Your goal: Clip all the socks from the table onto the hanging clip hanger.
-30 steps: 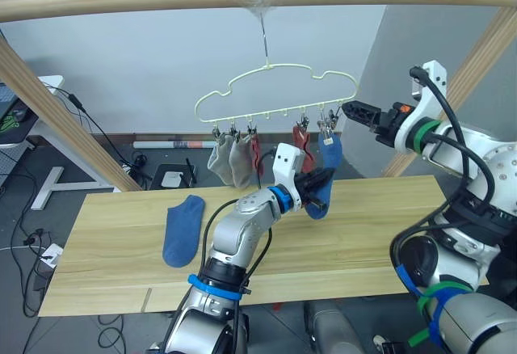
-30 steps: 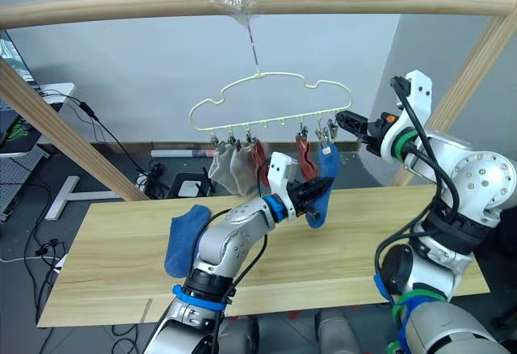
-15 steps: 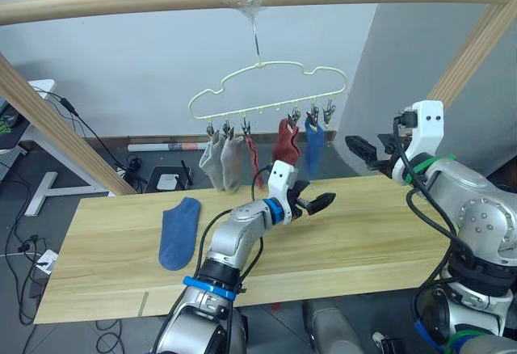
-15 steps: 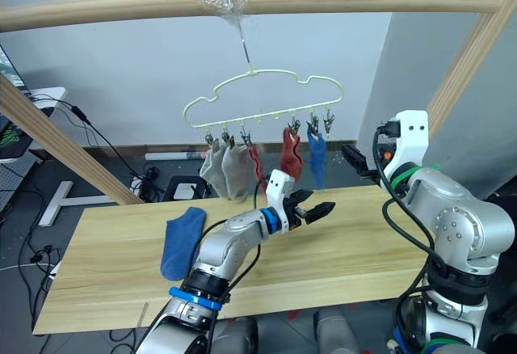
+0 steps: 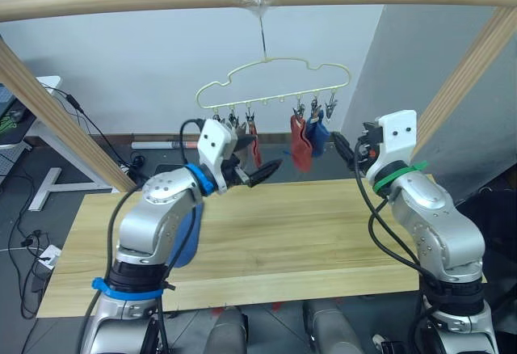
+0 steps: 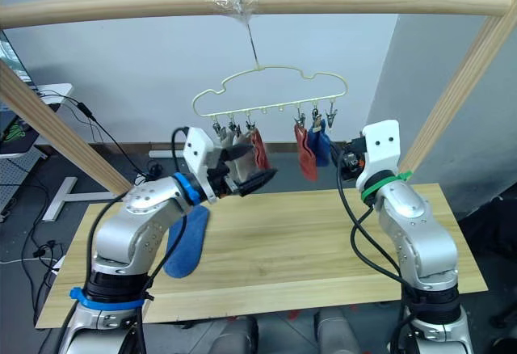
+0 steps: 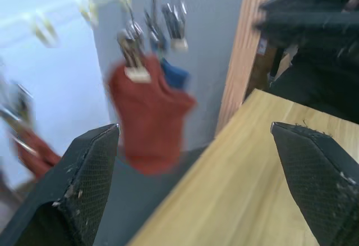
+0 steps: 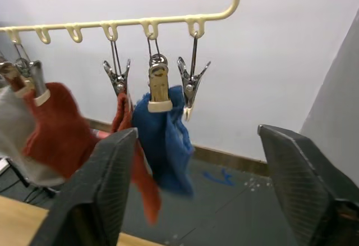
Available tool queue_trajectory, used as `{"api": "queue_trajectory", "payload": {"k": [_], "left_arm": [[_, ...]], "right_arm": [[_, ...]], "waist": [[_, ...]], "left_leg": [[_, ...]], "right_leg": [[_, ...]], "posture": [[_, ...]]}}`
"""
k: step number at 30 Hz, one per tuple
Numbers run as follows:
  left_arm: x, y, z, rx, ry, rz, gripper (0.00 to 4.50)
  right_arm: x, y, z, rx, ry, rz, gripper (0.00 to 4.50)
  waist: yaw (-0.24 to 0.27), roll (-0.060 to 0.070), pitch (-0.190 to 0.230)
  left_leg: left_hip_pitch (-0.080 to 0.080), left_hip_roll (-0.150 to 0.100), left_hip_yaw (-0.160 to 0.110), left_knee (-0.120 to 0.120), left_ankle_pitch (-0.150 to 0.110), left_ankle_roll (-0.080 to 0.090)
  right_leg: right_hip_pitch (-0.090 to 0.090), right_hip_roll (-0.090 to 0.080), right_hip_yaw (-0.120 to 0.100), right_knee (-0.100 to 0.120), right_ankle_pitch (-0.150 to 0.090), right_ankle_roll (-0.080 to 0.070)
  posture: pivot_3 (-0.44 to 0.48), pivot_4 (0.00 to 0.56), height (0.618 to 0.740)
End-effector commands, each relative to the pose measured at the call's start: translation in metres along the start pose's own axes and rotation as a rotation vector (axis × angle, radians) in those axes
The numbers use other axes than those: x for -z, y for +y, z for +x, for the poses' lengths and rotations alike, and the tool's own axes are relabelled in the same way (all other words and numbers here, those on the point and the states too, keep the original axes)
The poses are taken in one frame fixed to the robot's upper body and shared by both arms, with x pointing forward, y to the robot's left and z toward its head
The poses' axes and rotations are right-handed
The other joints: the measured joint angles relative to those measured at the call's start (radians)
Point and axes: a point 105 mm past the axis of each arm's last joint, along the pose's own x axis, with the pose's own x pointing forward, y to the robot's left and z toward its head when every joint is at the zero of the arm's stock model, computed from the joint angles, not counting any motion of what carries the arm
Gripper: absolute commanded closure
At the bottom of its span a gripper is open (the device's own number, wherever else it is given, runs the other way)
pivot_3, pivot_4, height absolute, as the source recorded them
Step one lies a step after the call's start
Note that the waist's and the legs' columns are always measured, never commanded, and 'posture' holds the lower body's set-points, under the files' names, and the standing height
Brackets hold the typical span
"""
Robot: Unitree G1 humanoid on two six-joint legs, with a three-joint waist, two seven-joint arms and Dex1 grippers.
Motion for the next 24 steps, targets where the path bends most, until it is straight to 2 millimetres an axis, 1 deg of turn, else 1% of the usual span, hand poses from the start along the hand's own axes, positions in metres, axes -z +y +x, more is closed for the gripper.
{"api": "queue_trajectory", "payload": {"k": [1, 3, 7, 10, 15, 18, 21, 24], "left_arm": [[-0.042, -0.007, -0.007, 0.037, -0.086, 0.112, 0.0], [-0.048, -0.009, -0.009, 0.038, -0.09, 0.123, 0.0], [-0.049, -0.013, -0.011, 0.041, -0.086, 0.141, 0.0], [-0.042, -0.01, -0.011, 0.023, -0.07, 0.136, 0.0], [-0.044, -0.009, -0.011, 0.019, -0.078, 0.155, 0.0], [-0.05, -0.011, -0.01, 0.023, -0.095, 0.17, 0.0], [-0.048, -0.012, -0.009, 0.023, -0.09, 0.177, 0.0], [-0.048, -0.012, -0.01, 0.02, -0.089, 0.177, 0.0]], "right_arm": [[-0.008, -0.003, 0.006, 0.083, -0.078, 0.017, 1.5], [-0.006, -0.001, 0.012, 0.095, -0.08, 0.012, 2.18], [-0.007, 0.003, 0.022, 0.108, -0.097, 0.011, 2.18], [-0.006, 0.007, 0.03, 0.096, -0.101, 0.015, 2.18], [-0.005, 0.007, 0.038, 0.105, -0.107, 0.017, 2.18], [-0.005, 0.006, 0.054, 0.11, -0.106, 0.014, 2.18], [-0.004, 0.007, 0.062, 0.108, -0.109, -0.002, 2.18], [-0.003, 0.003, 0.071, 0.132, -0.108, -0.009, 2.18]], "waist": [[0.005, -0.001, 0.001], [0.007, -0.001, 0.001], [0.015, -0.001, 0.001], [0.017, -0.001, 0.001], [0.026, -0.001, 0.001], [0.026, -0.001, 0.001], [0.027, -0.001, 0.001], [0.027, -0.001, 0.001]], "left_leg": [[0.0, 0.0, 0.0, 0.0, 0.0, 0.0], [0.0, 0.0, 0.0, 0.0, 0.0, 0.0], [0.0, 0.0, 0.0, 0.0, 0.0, 0.0], [0.0, 0.0, 0.0, 0.0, 0.0, 0.0], [0.0, 0.0, 0.0, 0.0, 0.0, 0.0], [0.0, 0.0, 0.0, 0.0, 0.0, 0.0], [0.001, 0.0, 0.0, 0.0, 0.0, 0.0], [0.0, 0.0, 0.0, 0.0, 0.0, 0.0]], "right_leg": [[-0.001, 0.0, 0.0, 0.0, 0.0, 0.0], [-0.001, 0.0, 0.0, 0.0, 0.0, 0.0], [-0.001, 0.0, 0.0, 0.001, 0.0, 0.0], [-0.001, 0.0, 0.0, 0.001, 0.0, 0.0], [-0.001, 0.0, 0.0, 0.001, 0.0, 0.0], [-0.001, 0.0, 0.0, 0.001, 0.0, -0.001], [-0.001, 0.0, 0.0, 0.002, 0.0, -0.001], [-0.001, 0.0, 0.0, 0.002, 0.0, -0.001]], "posture": [[0.048, 0.183, 0.74], [0.059, 0.184, 0.74], [0.069, 0.187, 0.74], [0.076, 0.19, 0.74], [0.091, 0.196, 0.74], [0.091, 0.196, 0.74], [0.091, 0.196, 0.74], [0.091, 0.196, 0.74]]}}
